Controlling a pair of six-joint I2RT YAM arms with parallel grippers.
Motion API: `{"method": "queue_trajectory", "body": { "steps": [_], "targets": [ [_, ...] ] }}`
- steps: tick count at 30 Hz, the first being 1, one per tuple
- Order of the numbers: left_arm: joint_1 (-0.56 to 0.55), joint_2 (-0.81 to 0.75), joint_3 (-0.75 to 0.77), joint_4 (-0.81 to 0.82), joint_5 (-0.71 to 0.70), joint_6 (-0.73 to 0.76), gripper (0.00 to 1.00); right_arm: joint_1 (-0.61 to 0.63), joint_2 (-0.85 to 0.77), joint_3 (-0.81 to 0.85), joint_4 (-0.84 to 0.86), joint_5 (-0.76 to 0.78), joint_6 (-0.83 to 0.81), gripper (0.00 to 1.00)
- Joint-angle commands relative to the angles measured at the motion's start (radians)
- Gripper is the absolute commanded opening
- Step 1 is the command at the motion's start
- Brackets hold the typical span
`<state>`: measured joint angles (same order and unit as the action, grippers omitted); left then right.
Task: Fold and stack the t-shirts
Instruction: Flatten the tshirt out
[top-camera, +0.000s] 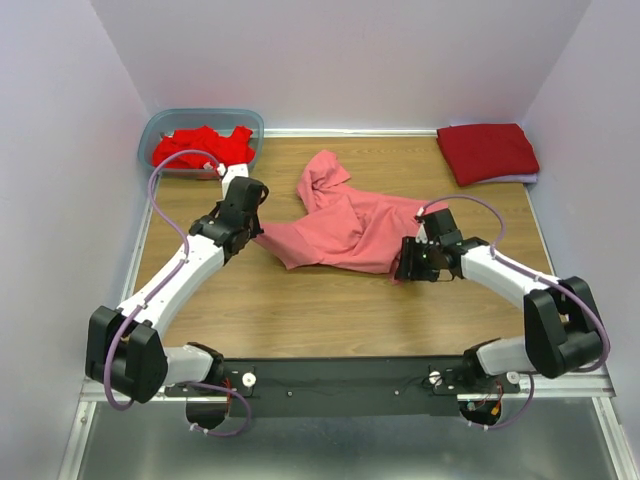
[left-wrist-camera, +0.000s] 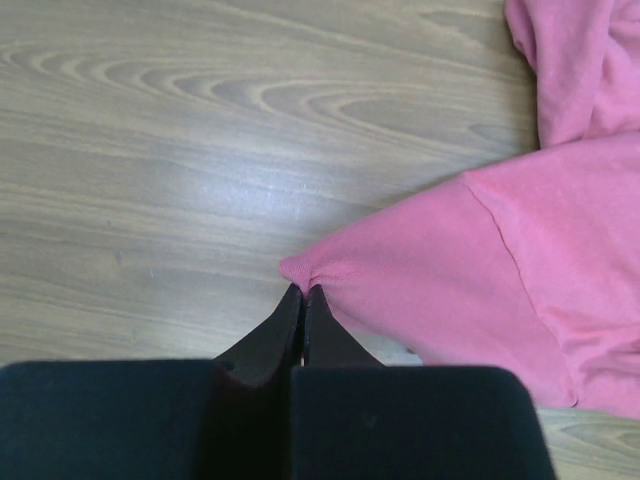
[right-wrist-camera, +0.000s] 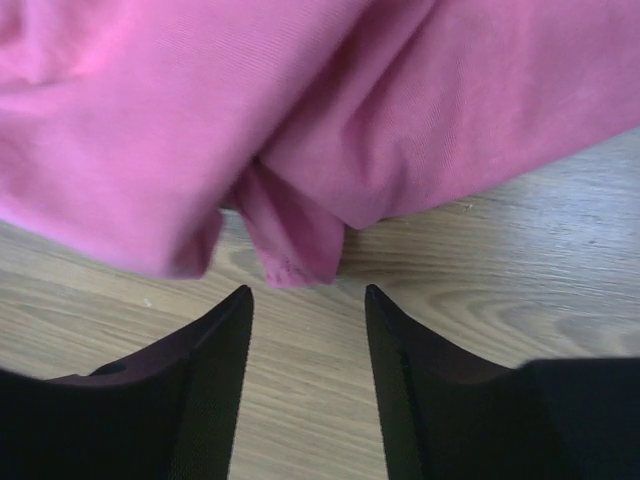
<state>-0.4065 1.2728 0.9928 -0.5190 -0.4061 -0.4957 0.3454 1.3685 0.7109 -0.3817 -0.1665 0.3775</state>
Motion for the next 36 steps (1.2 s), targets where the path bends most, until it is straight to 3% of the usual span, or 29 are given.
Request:
{"method": "queue_trajectory", "body": {
  "steps": [1,13,14,17,18,20,21,22,23,25,30,33,36],
  "targets": [
    [0.015,-0.003,0.021,0.069,-0.017,0.040,0.00,0.000,0.038,-0.044,0.052,-0.022,0.011,0.54],
    [0.070,0.040,0.060,0.152,0.010,0.088,0.00,0.010,0.165,-0.011,0.109,-0.025,0.021,0.45],
    [0.075,0.042,0.055,0.157,0.016,0.089,0.00,0.013,0.170,-0.008,0.109,-0.025,0.021,0.43],
    [0.107,0.042,0.041,0.168,0.036,0.101,0.00,0.014,0.152,0.005,0.089,0.001,0.027,0.21],
    [0.121,0.043,0.044,0.163,0.038,0.106,0.00,0.015,0.139,0.016,0.073,0.059,0.028,0.10],
    [0.184,0.051,0.067,0.152,0.047,0.103,0.00,0.012,0.115,0.045,0.011,0.149,0.026,0.03],
    [0.211,0.066,0.110,0.139,0.067,0.094,0.00,0.014,0.095,0.102,-0.018,0.277,0.021,0.00],
    [0.242,0.074,0.136,0.136,0.075,0.089,0.00,0.014,0.090,0.137,-0.048,0.345,0.014,0.00],
    [0.318,0.097,0.236,0.128,0.108,0.086,0.00,0.007,0.089,0.277,-0.124,0.474,-0.026,0.00],
    [0.339,0.131,0.285,0.106,0.121,0.082,0.00,-0.002,0.090,0.335,-0.144,0.592,-0.041,0.00],
    [0.451,0.229,0.660,-0.009,0.173,0.060,0.00,-0.022,0.075,0.689,-0.178,0.928,-0.184,0.01],
    [0.489,0.212,0.777,-0.033,0.179,0.059,0.00,-0.020,0.032,0.807,-0.172,0.989,-0.259,0.00],
    [0.494,0.130,0.752,-0.018,0.179,0.063,0.00,-0.020,-0.023,0.820,-0.154,0.916,-0.304,0.00]
  ]
}}
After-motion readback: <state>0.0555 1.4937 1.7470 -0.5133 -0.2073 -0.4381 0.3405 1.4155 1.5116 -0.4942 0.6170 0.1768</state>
